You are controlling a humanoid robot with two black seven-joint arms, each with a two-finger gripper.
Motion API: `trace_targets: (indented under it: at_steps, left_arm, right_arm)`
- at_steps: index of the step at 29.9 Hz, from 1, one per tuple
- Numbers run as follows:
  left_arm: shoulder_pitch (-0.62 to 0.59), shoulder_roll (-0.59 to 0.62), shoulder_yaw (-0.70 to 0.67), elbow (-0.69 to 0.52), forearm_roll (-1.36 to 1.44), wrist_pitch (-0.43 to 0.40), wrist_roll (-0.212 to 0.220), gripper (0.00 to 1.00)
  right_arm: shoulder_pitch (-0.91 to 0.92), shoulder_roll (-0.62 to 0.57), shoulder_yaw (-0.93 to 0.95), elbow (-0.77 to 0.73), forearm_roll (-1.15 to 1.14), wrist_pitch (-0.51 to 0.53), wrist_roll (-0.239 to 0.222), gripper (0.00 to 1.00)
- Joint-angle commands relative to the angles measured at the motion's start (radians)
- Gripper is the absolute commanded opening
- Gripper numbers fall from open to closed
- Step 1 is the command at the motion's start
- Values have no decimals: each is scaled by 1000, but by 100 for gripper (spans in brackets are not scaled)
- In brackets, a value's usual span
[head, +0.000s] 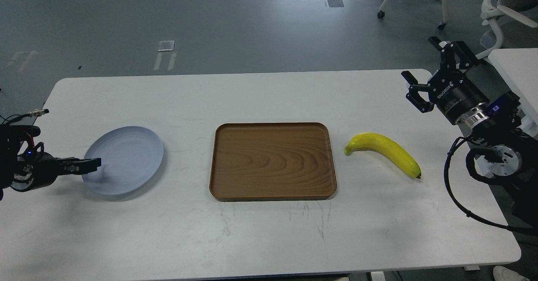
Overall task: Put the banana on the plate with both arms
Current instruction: 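Grasp the rim of the pale blue plate with the left gripper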
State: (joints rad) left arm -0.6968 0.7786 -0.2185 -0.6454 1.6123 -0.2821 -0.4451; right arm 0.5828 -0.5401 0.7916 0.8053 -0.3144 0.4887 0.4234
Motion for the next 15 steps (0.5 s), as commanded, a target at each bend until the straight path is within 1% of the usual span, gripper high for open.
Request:
trace_targets:
  at_steps: [1, 2, 3, 4, 5, 7, 8, 10, 11, 12, 15]
  left_arm:
    - [0, -7, 1, 1, 0, 0, 0, 59]
    - [0, -7, -1, 1, 0, 0, 0, 58]
    - [-1, -9, -1, 3, -2, 0, 0, 55]
    - [-1, -7, -1, 4, -3, 0, -1, 46]
    - [-1, -7, -1, 4, -3, 0, -1, 46]
    - [-1, -7, -1, 15, -21, 0, -1, 25]
    - [-1, -7, -1, 16, -26, 0, 0, 20]
    - [-1, -7, -1, 18, -43, 0, 3, 4]
    - [-1, -7, -1, 18, -43, 0, 3, 4]
    - [-3, -6, -1, 20, -45, 1, 5, 0]
    - [-9, -7, -1, 20, -43, 4, 5, 0]
  right_arm:
    - [0, -1, 0, 0, 0, 0, 0, 100]
    - [0, 0, 0, 0, 0, 0, 0, 100]
    - [0, 0, 0, 0, 0, 0, 0, 100]
    - [0, 0, 0, 0, 0, 0, 0, 100]
    - [0, 0, 0, 0, 0, 0, 0, 100]
    - [0, 0, 0, 0, 0, 0, 0, 100]
    - [0, -1, 0, 0, 0, 0, 0, 100]
    - [0, -1, 0, 0, 0, 0, 0, 100]
    - [0, -1, 0, 0, 0, 0, 0, 100]
    - [0, 0, 0, 0, 0, 0, 0, 100]
    - [0, 0, 0, 0, 0, 0, 0, 100]
